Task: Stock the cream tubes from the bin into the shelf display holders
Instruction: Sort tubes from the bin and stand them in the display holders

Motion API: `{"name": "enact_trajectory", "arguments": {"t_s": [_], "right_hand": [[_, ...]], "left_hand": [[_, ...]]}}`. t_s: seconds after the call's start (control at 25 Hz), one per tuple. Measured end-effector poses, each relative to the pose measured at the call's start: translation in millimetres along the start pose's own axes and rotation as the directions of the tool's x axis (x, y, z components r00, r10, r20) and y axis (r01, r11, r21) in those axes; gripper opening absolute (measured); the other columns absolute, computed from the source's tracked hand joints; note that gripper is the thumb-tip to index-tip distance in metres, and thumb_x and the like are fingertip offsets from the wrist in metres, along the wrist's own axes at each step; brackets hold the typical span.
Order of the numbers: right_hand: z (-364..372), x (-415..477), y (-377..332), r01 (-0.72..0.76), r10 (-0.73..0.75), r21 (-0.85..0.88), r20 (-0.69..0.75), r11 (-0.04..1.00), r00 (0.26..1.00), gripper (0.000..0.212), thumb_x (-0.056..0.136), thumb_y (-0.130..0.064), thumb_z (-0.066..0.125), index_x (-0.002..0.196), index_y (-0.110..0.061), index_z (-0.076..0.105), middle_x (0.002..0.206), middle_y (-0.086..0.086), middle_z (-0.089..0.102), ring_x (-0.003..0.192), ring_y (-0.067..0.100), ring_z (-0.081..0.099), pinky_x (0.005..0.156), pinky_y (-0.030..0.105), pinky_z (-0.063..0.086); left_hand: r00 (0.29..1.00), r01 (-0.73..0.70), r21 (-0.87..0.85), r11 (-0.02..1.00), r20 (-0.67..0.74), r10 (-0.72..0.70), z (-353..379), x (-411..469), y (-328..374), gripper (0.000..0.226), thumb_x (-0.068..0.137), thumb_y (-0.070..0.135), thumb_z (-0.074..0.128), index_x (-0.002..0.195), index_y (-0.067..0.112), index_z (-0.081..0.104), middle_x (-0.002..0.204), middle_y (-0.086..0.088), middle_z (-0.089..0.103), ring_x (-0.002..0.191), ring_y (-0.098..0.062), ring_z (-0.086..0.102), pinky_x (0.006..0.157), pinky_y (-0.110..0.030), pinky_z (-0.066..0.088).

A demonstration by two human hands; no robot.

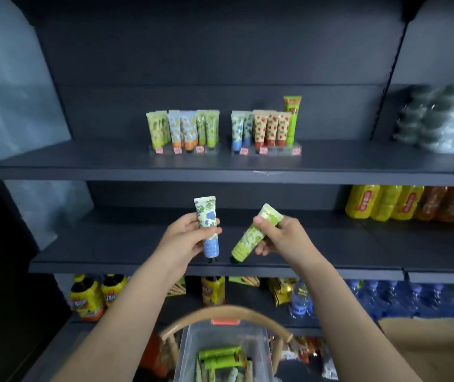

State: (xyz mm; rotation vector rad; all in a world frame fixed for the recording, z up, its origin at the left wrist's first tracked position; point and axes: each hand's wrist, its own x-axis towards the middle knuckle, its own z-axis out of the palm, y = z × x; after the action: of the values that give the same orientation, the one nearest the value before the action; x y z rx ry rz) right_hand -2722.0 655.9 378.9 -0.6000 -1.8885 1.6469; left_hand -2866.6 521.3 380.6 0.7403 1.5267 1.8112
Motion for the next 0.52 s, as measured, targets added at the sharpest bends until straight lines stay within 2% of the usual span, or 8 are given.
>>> {"name": "enact_trajectory", "arguments": {"t_s": [0.16, 0.24, 0.4, 0.52], "right_hand": [[-0.9, 30.7, -41.1, 0.072, -0.062, -0.101, 0.103, 0.992, 0.993, 0.025, 0.09, -0.024, 0.06, 0.09, 0.001, 0.062, 0.075, 0.012, 0.071, 0.057, 0.015, 0.061, 0.06, 0.024, 0.054], [4.6, 51.6, -56.9, 0.109, -0.098, -0.114, 0.099, 0.988, 0.99, 0.021, 0.089, -0.021, 0.062, 0.09, 0.001, 0.063, 0.079, 0.015, 0.071, 0.057, 0.015, 0.061, 0.061, 0.026, 0.053], [24.7, 98.2, -82.3, 0.131, -0.128, -0.064, 0.06, 0.989, 0.99, 0.011, 0.084, -0.013, 0.066, 0.084, -0.003, 0.063, 0.069, 0.011, 0.069, 0.054, 0.013, 0.062, 0.06, 0.022, 0.057], [43.0, 145.4, -100.0, 0.12, -0.119, -0.045, 0.02, 0.992, 0.993, 0.005, 0.083, -0.005, 0.066, 0.084, -0.001, 0.062, 0.068, 0.011, 0.069, 0.057, 0.014, 0.066, 0.063, 0.023, 0.058]], "left_hand": [[0.995, -0.097, -0.014, 0.995, -0.032, 0.097, -5.7, 13.9, 34.5, 0.022, 0.087, 0.001, 0.058, 0.107, 0.01, 0.059, 0.101, -0.002, 0.071, 0.091, -0.013, 0.07, 0.071, -0.024, 0.056], [0.989, -0.14, -0.01, 0.99, -0.049, 0.14, -15.3, 29.0, 48.4, 0.023, 0.087, 0.001, 0.059, 0.108, 0.009, 0.058, 0.101, -0.004, 0.071, 0.091, -0.013, 0.07, 0.071, -0.024, 0.056], [0.978, -0.201, 0.008, 0.98, -0.051, 0.201, -42.4, 75.8, 71.9, 0.027, 0.086, 0.001, 0.06, 0.11, 0.014, 0.056, 0.1, -0.004, 0.07, 0.097, -0.016, 0.067, 0.087, -0.035, 0.052], [0.973, -0.229, 0.031, 0.973, -0.023, 0.23, -67.3, 126.9, 89.2, 0.037, 0.084, 0.001, 0.063, 0.118, 0.014, 0.055, 0.106, -0.003, 0.065, 0.101, -0.017, 0.063, 0.094, -0.037, 0.048]]}}
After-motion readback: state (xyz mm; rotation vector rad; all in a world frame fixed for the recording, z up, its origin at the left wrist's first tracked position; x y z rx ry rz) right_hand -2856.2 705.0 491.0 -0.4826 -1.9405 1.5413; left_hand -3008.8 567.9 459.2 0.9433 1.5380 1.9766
